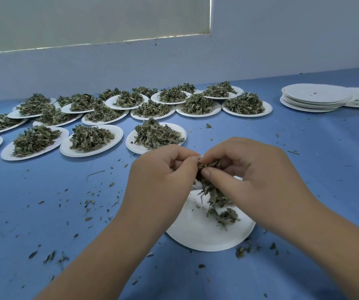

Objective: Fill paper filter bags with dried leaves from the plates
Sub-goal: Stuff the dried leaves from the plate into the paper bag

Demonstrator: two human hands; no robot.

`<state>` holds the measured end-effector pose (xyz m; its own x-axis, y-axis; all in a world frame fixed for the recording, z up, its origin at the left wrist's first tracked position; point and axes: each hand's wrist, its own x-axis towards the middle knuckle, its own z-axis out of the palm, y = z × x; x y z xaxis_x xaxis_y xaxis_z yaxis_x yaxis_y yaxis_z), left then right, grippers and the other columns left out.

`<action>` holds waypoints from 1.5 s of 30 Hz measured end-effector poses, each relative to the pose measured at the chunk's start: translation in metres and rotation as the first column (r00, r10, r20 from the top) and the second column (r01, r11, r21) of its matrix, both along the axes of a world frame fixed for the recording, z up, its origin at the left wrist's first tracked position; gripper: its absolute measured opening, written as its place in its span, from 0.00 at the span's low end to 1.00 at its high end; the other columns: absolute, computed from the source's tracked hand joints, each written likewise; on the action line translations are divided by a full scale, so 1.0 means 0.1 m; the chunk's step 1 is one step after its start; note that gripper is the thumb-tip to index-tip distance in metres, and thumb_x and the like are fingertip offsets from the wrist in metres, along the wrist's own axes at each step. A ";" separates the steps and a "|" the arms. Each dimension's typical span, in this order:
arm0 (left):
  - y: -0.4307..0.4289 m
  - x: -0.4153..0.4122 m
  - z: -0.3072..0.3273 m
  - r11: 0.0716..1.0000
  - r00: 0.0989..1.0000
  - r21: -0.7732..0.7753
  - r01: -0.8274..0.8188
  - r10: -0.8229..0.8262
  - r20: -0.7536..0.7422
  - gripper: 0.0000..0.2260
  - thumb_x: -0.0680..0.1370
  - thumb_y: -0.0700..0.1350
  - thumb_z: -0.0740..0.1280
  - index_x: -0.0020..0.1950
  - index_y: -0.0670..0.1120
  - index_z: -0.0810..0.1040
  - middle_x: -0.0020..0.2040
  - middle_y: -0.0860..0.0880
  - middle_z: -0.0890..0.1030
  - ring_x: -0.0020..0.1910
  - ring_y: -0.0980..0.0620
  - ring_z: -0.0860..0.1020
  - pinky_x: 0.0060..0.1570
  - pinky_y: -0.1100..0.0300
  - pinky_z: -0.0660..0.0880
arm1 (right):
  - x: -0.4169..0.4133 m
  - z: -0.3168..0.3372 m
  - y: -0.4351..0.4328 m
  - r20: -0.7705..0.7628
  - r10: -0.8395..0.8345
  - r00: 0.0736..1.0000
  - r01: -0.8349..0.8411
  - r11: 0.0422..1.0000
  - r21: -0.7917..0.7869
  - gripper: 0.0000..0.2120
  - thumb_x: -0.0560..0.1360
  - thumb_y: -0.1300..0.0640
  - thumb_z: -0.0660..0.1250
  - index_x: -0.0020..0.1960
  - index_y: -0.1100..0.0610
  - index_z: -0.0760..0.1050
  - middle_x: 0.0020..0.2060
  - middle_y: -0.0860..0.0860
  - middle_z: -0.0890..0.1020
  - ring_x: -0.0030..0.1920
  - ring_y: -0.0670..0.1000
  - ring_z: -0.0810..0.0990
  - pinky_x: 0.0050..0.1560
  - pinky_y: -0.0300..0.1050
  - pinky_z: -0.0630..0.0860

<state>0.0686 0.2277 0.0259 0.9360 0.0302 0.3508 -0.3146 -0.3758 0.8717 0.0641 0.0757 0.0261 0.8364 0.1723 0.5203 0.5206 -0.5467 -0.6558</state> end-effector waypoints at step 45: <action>0.02 -0.03 0.05 1.000 0.998 0.025 -0.006 0.004 0.057 0.07 0.75 0.42 0.69 0.38 0.52 0.83 0.28 0.51 0.79 0.26 0.58 0.74 0.26 0.72 0.67 | 0.10 0.06 -0.10 -0.317 0.088 0.944 -0.018 0.976 0.218 0.11 0.67 0.40 0.70 0.44 0.45 0.80 0.38 0.44 0.82 0.38 0.47 0.80 0.38 0.38 0.76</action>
